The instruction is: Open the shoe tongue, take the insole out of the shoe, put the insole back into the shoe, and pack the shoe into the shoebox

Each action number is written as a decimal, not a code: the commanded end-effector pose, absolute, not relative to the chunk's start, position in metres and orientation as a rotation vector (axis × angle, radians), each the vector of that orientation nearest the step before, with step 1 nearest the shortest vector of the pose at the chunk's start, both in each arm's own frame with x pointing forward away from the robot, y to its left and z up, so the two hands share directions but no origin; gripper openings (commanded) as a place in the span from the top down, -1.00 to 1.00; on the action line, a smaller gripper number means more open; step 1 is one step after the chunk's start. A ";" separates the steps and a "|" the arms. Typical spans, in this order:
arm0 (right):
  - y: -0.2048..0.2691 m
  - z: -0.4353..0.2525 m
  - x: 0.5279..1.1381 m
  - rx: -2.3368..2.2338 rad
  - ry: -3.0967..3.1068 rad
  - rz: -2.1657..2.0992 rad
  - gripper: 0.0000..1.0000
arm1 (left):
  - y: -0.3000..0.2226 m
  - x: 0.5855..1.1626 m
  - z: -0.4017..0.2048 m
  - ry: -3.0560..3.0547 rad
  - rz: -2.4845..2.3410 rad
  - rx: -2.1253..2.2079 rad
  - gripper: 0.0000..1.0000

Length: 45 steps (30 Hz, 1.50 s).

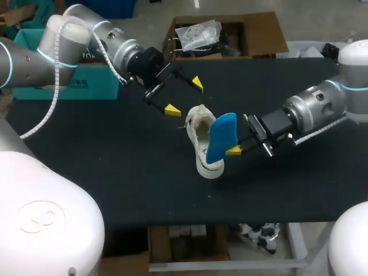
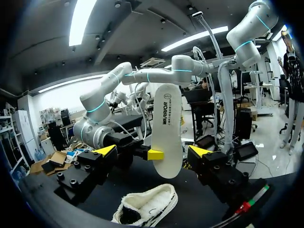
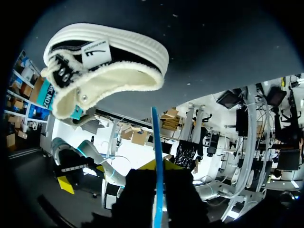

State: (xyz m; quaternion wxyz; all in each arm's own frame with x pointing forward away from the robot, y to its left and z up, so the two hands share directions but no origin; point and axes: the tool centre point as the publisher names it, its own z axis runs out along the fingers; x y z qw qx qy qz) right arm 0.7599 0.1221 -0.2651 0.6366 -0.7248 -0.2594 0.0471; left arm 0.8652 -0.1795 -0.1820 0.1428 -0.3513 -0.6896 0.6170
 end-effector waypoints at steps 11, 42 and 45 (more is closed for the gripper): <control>0.118 -0.263 0.730 -1.649 -0.645 0.047 1.00 | -0.177 0.888 -0.204 -1.707 1.306 -1.348 -1.00; 0.115 -0.266 0.712 -1.605 -0.696 0.073 1.00 | -0.173 0.889 -0.205 -1.729 1.286 -1.349 -1.00; 0.115 -0.266 0.712 -1.605 -0.696 0.073 1.00 | -0.173 0.889 -0.205 -1.729 1.286 -1.349 -1.00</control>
